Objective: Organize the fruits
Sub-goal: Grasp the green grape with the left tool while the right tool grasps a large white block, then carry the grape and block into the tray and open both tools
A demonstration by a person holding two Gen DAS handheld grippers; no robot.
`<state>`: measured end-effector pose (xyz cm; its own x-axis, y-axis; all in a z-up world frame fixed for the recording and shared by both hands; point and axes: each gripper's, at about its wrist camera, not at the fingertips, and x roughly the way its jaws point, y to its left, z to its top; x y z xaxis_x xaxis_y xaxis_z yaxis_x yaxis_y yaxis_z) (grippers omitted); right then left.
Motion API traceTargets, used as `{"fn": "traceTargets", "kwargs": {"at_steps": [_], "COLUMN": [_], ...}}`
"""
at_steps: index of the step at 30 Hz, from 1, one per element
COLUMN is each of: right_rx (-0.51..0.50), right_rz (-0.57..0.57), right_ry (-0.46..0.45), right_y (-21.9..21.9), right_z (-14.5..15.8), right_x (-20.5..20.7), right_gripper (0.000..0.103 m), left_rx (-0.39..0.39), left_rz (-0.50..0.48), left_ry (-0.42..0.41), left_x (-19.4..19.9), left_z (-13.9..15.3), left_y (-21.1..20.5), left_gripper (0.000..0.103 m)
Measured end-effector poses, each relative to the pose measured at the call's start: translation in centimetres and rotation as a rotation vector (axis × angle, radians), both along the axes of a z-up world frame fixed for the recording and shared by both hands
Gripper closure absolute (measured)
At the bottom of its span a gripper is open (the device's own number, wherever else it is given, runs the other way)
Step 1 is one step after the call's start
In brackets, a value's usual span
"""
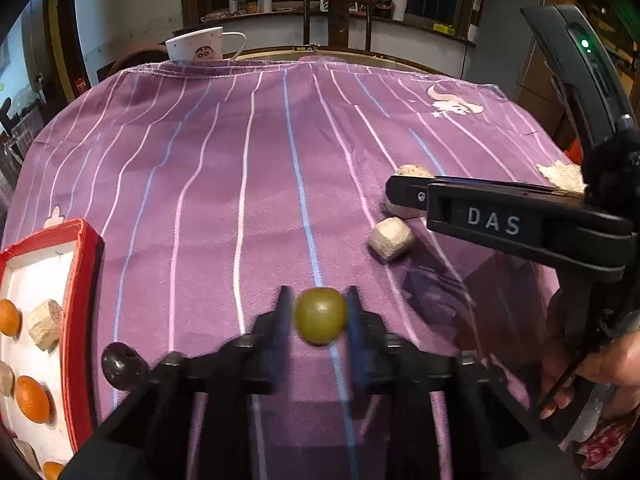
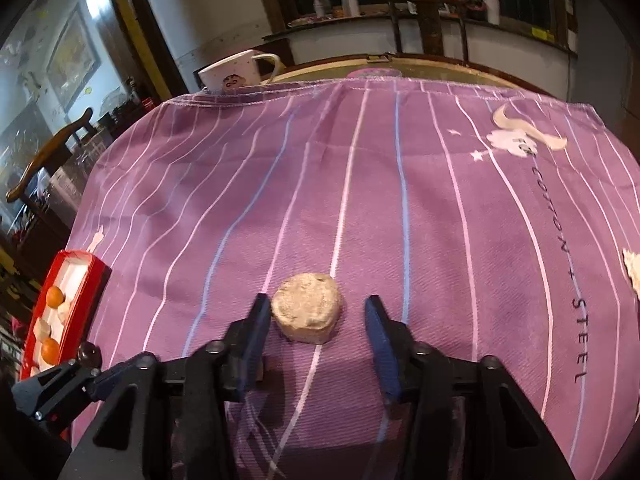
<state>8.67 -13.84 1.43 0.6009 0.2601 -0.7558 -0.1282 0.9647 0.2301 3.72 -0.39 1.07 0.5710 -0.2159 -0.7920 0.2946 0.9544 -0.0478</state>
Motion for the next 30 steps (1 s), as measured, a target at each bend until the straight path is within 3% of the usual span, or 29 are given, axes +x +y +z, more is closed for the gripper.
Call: {"fn": "traceTargets", "kwargs": {"at_steps": [1, 10, 15, 22, 30], "right_rx": [0.003, 0.001, -0.003, -0.005, 0.031], "right_rz": [0.012, 0.038, 0.057, 0.159, 0.314], "right_ry": [-0.004, -0.046, -0.077, -0.140, -0.124], "right_y": [0.2, 1.0, 1.8, 5.9, 13.6], "right_z": [0.2, 2.3, 4.4, 7.6, 7.4], "right_x": [-0.2, -2.7, -4.7, -8.5, -10.9], "right_gripper": [0.064, 0.064, 0.064, 0.064, 0.064], "left_rx": [-0.005, -0.054, -0.093, -0.108, -0.115], "left_rz": [0.005, 0.024, 0.053, 0.223, 0.413], "left_ry": [0.001, -0.034, -0.050, -0.081, -0.039], "left_x": [-0.2, -3.2, -5.9, -9.0, -9.1], "left_z": [0.1, 2.5, 4.5, 6.6, 5.9], "left_y": [0.1, 1.9, 5.2, 14.1, 22.7], "left_gripper": [0.080, 0.080, 0.080, 0.080, 0.080]}}
